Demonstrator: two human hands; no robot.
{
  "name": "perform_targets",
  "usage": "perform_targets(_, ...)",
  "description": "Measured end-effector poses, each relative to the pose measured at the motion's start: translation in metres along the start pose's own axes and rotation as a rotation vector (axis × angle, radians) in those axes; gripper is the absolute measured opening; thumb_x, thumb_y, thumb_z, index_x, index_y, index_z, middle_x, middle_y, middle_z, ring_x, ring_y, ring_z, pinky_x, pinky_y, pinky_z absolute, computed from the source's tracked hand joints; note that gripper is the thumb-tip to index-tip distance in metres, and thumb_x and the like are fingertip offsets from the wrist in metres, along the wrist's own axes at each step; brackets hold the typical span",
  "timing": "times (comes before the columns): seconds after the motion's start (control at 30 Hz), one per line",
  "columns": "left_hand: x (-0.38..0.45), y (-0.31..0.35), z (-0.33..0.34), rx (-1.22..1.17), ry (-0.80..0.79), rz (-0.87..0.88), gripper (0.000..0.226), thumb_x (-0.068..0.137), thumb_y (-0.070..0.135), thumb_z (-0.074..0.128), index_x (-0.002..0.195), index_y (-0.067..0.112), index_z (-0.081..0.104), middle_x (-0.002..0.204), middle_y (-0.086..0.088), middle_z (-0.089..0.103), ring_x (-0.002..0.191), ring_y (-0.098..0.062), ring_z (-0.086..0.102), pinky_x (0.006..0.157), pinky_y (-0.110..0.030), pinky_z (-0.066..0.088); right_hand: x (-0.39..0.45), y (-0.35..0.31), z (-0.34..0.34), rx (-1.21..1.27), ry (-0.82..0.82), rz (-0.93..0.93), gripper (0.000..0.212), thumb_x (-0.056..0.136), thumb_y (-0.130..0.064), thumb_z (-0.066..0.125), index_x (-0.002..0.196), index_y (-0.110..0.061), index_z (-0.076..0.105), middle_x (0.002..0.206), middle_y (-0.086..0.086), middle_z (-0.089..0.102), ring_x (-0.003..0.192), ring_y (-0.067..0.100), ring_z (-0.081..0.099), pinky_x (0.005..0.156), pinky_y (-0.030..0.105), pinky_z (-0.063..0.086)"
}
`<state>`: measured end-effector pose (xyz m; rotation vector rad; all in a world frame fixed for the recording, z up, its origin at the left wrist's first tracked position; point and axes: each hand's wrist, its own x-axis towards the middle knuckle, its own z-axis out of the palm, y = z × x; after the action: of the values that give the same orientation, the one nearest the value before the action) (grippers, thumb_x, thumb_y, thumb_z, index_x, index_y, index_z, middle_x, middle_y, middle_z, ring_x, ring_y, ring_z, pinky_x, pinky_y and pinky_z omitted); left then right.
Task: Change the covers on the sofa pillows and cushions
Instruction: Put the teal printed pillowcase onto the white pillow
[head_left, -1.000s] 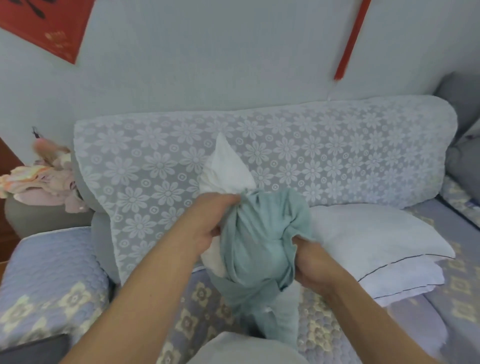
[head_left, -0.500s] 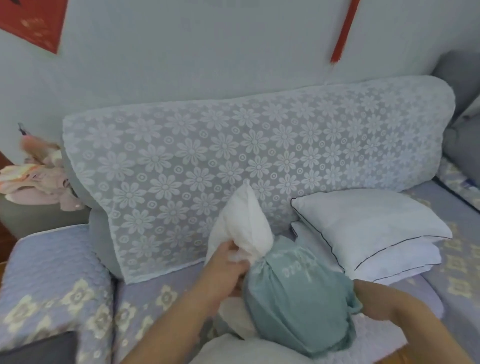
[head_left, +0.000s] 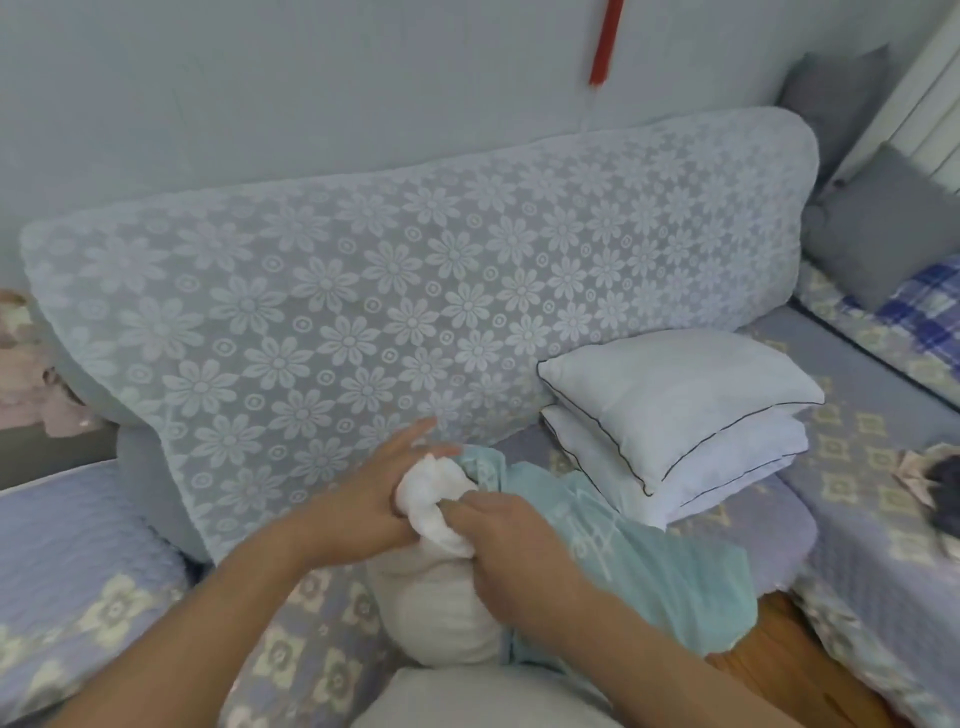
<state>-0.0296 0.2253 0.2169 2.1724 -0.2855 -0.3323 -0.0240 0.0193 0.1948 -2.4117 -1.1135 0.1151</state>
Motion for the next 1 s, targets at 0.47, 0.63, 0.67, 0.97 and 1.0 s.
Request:
perform_targets(0.47,-0.066,-0.02,0.037,0.171,-0.029,0.305,0.035,0.092,0.006,0.062,0.11,0.034,0.071,0.105,0.018,0.068,0.101,0.002,0.059,0.092,-0.022,0.046,0.037,0.013,-0.017,-0.458,-0.617,0.473,0.029,0.09,-0.019,0.058,0.119,-0.014,0.058,0.12,0.007,0.062,0.108,0.028,0.061,0.085,0.037,0.048)
perform_targets(0.63,-0.064,0.008,0.039,-0.024,0.094,0.278,0.014,0.094,0.013,0.064,0.102,0.022,0.073,0.097,0.022,0.07,0.096,0.002,0.065,0.084,-0.024,0.051,0.085,-0.008,-0.033,-0.691,-0.181,0.225,0.029,0.086,-0.01,0.061,0.113,-0.017,0.052,0.103,0.003,0.056,0.093,0.025,0.061,0.065,0.033,0.041)
perform_targets(0.67,-0.059,0.019,0.043,-0.025,0.133,0.278,0.012,0.094,0.017,0.065,0.102,0.023,0.071,0.097,0.023,0.069,0.094,0.003,0.064,0.083,-0.022,0.049,0.091,-0.013,-0.031,-0.65,-0.087,0.156,0.028,0.084,-0.009,0.061,0.108,-0.018,0.049,0.094,0.002,0.053,0.083,0.025,0.06,0.061,0.033,0.037)
perform_targets(0.97,-0.058,-0.013,0.089,-0.351,0.661,-0.293,0.012,0.094,0.027,0.064,0.092,0.037,0.057,0.091,0.006,0.065,0.086,-0.02,0.063,0.077,-0.035,0.05,0.049,0.005,-0.011,-0.22,0.273,0.164,0.024,0.071,-0.013,0.073,0.091,-0.022,0.061,0.076,0.0,0.065,0.069,0.026,0.06,0.058,0.035,0.041)
perform_targets(1.0,-0.047,-0.019,0.086,-0.246,0.737,-0.384,0.023,0.088,0.028,0.071,0.088,0.033,0.048,0.09,0.006,0.056,0.08,-0.021,0.058,0.071,-0.036,0.049,0.047,0.0,-0.005,-0.23,0.333,0.076,0.026,0.066,-0.01,0.074,0.086,-0.019,0.061,0.073,-0.002,0.062,0.066,0.025,0.058,0.057,0.035,0.038)
